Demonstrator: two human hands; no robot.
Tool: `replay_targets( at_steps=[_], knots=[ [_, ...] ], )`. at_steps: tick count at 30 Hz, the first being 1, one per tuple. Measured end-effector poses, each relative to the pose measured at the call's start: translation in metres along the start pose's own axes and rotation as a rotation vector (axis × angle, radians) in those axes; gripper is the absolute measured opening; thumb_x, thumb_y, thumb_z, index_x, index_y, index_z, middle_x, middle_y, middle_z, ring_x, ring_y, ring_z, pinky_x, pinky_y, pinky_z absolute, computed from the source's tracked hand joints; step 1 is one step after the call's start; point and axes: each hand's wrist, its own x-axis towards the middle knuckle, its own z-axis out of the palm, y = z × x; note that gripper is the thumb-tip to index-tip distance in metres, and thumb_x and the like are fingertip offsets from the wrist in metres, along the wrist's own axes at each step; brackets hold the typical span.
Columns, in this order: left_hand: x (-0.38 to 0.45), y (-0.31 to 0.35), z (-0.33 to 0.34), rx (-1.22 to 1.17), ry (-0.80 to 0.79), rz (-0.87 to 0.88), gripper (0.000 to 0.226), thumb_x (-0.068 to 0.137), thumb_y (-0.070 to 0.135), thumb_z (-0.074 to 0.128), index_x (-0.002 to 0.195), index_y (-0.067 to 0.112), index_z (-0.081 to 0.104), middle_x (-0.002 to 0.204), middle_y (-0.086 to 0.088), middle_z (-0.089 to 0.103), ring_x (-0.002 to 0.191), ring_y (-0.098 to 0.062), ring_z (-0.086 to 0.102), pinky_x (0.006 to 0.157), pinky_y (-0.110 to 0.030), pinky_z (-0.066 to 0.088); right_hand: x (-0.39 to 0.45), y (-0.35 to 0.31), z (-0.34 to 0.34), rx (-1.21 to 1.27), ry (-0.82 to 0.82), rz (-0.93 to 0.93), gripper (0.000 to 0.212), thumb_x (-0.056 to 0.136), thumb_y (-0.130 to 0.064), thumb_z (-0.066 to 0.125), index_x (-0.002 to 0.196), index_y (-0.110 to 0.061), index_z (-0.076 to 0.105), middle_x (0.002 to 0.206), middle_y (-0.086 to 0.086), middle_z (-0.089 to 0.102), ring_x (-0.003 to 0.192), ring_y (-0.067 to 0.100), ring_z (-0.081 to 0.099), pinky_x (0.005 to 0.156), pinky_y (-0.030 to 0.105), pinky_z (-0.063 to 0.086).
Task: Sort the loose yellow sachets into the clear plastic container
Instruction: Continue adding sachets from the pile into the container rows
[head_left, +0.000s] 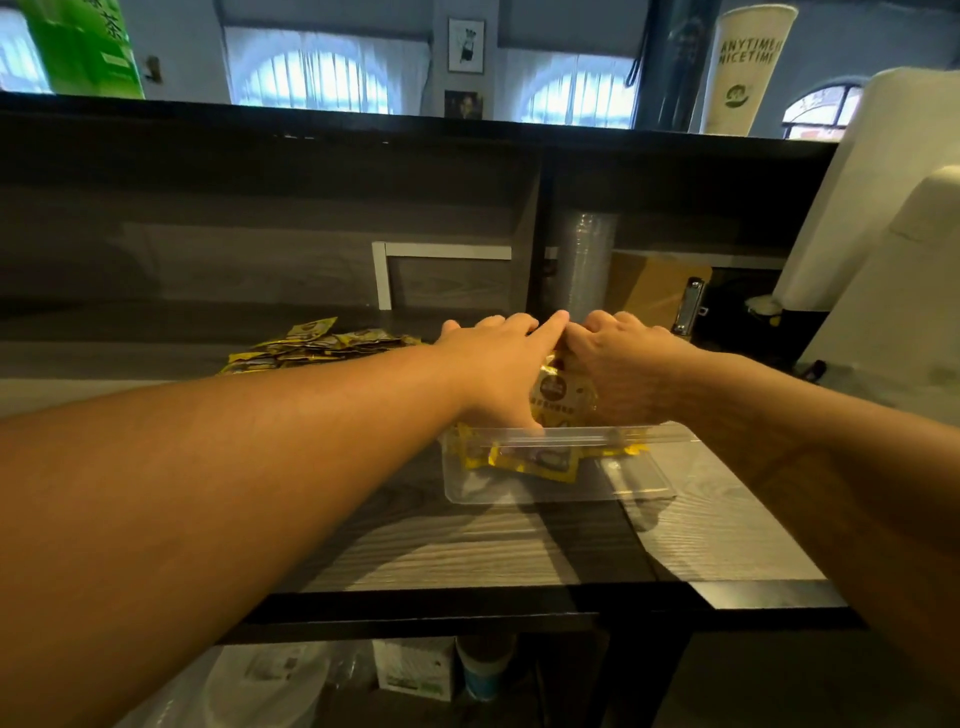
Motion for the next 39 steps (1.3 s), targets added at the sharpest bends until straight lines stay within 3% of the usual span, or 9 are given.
replay_targets(
  at_steps=[3,7,13,17,21,29,34,36,39],
  knots=[
    [0.004,0.002,-0.003,0.033,-0.007,0.027,0.131,0.070,0.065,0.076,0.156,0.027,-0.014,0.162,-0.005,0.023,0.145,-0.031,0.029,0.110,-0.061,0.031,-0.001,0.002,0.005,-0.025,0.076,0.005,0.090,0.078,-0.049,0.074,0.147,-0.023,0.021,0.133,0.008,0.042,0.119,0.029,0.045,0.092,0.045,0.046],
    [0.010,-0.001,0.003,0.073,0.086,0.029,0.124,0.074,0.061,0.076,0.157,0.028,-0.010,0.141,-0.009,0.046,0.121,-0.027,0.052,0.091,-0.043,0.051,0.001,0.003,0.011,-0.005,0.099,0.041,0.100,0.070,-0.058,0.078,0.146,-0.026,0.021,0.136,0.006,0.042,0.124,0.029,0.043,0.097,0.049,0.043],
    [0.010,-0.008,0.011,0.066,0.172,0.015,0.102,0.075,0.060,0.075,0.155,0.029,0.018,0.135,-0.005,0.048,0.116,-0.023,0.053,0.081,-0.035,0.054,0.004,0.006,0.005,0.135,0.007,0.028,0.103,0.074,-0.048,0.080,0.152,-0.029,0.015,0.148,0.008,0.032,0.134,0.032,0.034,0.107,0.050,0.039],
    [0.009,-0.008,0.009,0.075,0.195,0.016,0.098,0.076,0.060,0.074,0.153,0.028,0.023,0.131,-0.003,0.050,0.112,-0.020,0.054,0.079,-0.034,0.053,0.005,-0.001,0.002,0.200,0.044,0.049,0.105,0.069,-0.058,0.079,0.151,-0.031,0.019,0.149,0.004,0.035,0.135,0.030,0.038,0.107,0.055,0.039],
    [0.005,-0.013,0.006,0.007,0.177,0.007,0.101,0.075,0.060,0.075,0.154,0.029,0.020,0.136,0.000,0.048,0.119,-0.021,0.052,0.083,-0.037,0.052,0.005,-0.008,-0.004,0.183,0.038,0.051,0.107,0.062,-0.065,0.079,0.149,-0.033,0.024,0.144,0.002,0.041,0.133,0.030,0.040,0.106,0.061,0.035],
    [-0.023,-0.036,-0.007,-0.261,0.175,-0.006,0.095,0.080,0.060,0.068,0.156,0.035,0.017,0.149,0.000,0.040,0.134,-0.024,0.043,0.102,-0.051,0.046,0.002,-0.027,-0.030,0.233,0.029,0.028,0.114,0.053,-0.069,0.080,0.147,-0.037,0.025,0.143,0.001,0.043,0.130,0.030,0.043,0.104,0.060,0.038],
    [-0.059,-0.076,0.004,-0.557,0.337,-0.180,0.065,0.092,0.057,0.053,0.151,0.038,0.033,0.149,-0.001,0.043,0.134,-0.023,0.043,0.106,-0.050,0.042,-0.003,-0.063,-0.058,0.360,0.156,0.003,0.089,0.076,-0.051,0.076,0.149,-0.031,0.029,0.149,0.004,0.039,0.131,0.027,0.043,0.106,0.048,0.040],
    [-0.073,-0.098,0.019,-0.567,0.394,-0.275,0.058,0.094,0.044,0.056,0.149,0.033,0.040,0.145,-0.002,0.047,0.132,-0.023,0.046,0.105,-0.045,0.044,0.000,-0.089,-0.066,0.389,0.222,-0.044,0.079,0.081,-0.047,0.073,0.147,-0.031,0.034,0.148,0.002,0.041,0.130,0.025,0.043,0.106,0.046,0.041],
    [-0.097,-0.128,0.041,-0.491,0.341,-0.372,0.065,0.087,0.030,0.067,0.147,0.029,0.043,0.143,-0.004,0.049,0.130,-0.026,0.049,0.102,-0.046,0.047,0.008,-0.135,-0.069,0.432,0.257,-0.111,0.067,0.086,-0.037,0.071,0.144,-0.030,0.039,0.145,0.001,0.041,0.129,0.024,0.043,0.106,0.044,0.040]
  ],
)
